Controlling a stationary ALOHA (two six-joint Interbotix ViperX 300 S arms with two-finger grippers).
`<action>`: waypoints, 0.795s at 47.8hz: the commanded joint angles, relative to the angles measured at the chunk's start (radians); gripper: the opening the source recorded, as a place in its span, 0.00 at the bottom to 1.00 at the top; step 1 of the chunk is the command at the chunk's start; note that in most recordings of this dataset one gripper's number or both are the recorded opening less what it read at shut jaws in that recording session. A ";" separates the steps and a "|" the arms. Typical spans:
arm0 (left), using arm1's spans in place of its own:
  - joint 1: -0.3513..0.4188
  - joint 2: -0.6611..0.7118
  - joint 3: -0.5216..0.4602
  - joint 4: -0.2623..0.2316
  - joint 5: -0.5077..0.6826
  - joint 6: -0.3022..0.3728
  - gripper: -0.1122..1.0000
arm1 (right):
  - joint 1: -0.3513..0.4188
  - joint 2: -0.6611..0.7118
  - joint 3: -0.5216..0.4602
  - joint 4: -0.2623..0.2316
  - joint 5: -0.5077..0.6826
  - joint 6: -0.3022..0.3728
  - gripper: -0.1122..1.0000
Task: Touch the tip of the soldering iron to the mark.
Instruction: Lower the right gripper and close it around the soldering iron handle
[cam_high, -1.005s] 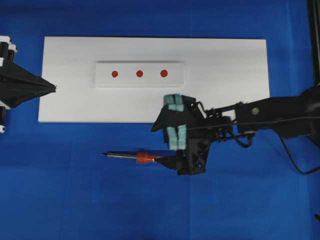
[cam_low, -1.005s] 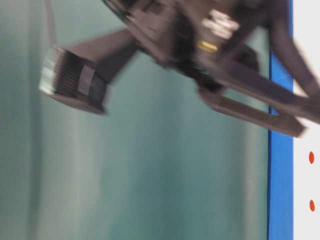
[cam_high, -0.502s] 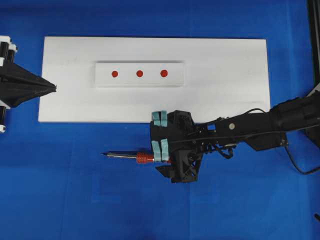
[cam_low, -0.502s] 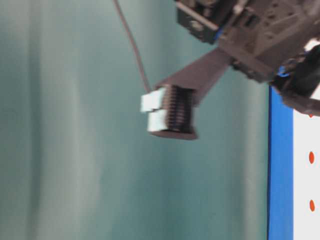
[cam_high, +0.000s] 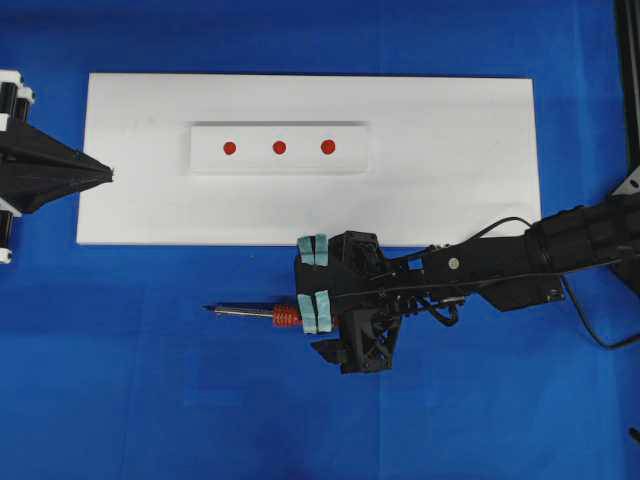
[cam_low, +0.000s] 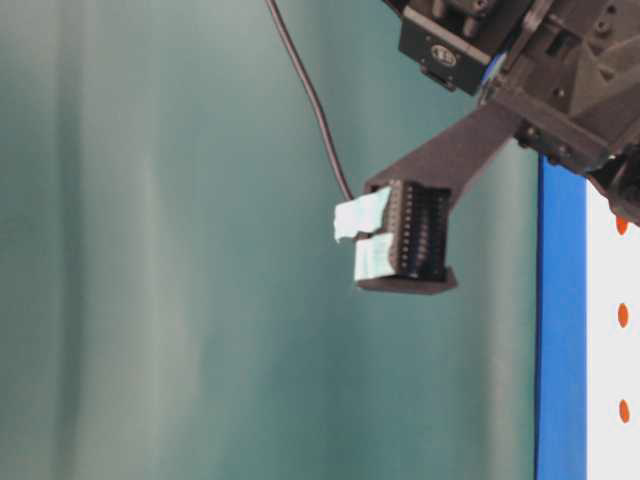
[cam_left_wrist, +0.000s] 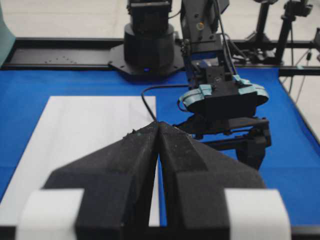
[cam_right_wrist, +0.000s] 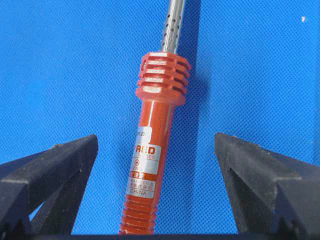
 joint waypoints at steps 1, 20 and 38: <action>0.003 0.008 -0.011 -0.002 -0.008 -0.002 0.12 | 0.006 -0.009 -0.023 -0.003 -0.008 0.002 0.88; 0.003 0.008 -0.009 -0.003 -0.008 -0.020 0.12 | 0.002 -0.006 -0.023 -0.026 -0.063 0.000 0.16; 0.003 0.006 -0.011 -0.003 -0.008 -0.021 0.12 | 0.000 -0.074 -0.023 -0.020 -0.032 0.005 0.16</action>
